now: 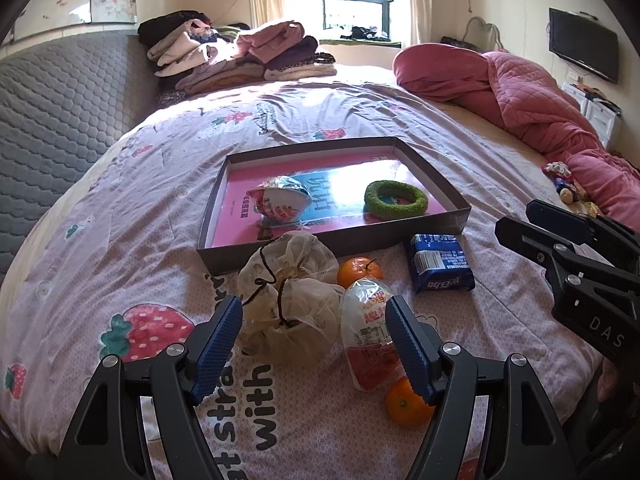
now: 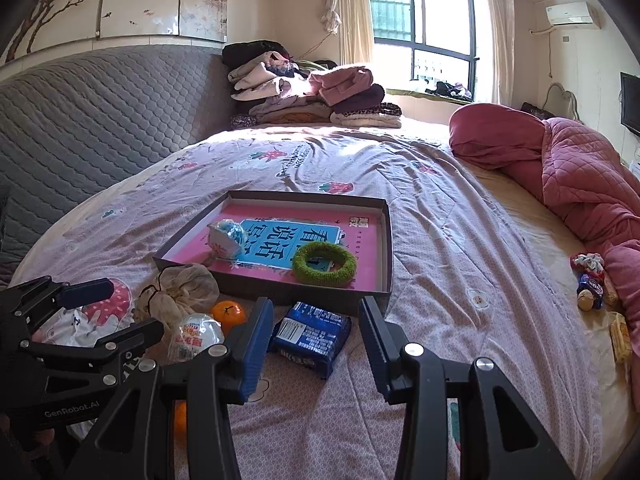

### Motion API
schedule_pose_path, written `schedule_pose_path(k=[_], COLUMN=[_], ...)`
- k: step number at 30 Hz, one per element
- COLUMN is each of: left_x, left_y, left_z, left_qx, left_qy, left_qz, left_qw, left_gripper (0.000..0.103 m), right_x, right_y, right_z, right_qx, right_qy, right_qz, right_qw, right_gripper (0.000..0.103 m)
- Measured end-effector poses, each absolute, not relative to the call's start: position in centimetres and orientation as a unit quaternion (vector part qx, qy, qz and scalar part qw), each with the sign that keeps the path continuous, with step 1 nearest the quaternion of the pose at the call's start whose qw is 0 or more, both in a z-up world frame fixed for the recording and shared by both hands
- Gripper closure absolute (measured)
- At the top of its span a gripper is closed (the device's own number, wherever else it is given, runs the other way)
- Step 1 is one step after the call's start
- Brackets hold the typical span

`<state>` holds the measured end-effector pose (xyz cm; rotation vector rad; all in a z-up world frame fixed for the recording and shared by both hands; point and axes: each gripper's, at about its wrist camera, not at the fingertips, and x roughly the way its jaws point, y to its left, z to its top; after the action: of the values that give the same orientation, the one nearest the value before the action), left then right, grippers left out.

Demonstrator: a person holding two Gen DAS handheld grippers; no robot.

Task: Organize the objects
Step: 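Withdraw both open tools back from the tray, then grasp the white mesh bag with the left tool while the right tool approaches a mandarin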

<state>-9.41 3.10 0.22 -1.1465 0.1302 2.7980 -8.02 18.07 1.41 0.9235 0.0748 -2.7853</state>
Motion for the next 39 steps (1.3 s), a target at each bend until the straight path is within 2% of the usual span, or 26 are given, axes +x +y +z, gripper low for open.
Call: schedule_pose_path(k=[22,39], left_x=[-8.0,-7.0], left_y=[3.8,1.5], left_z=[-0.4,-0.4], left_qx=[-0.396,-0.402], left_qy=[0.05,0.045], left_qz=[0.915,0.914], left_qw=[0.063,0.038], left_gripper=[0.028,0.028], right_x=[-4.1,-1.5], right_y=[17.7,16.3], right_z=[-0.3,-1.1], right_qx=[0.34,0.345], right_qy=[0.038,0.049], right_qz=[-0.931,-0.925], right_qw=[0.127,0.153], right_gripper=[0.059,0.059])
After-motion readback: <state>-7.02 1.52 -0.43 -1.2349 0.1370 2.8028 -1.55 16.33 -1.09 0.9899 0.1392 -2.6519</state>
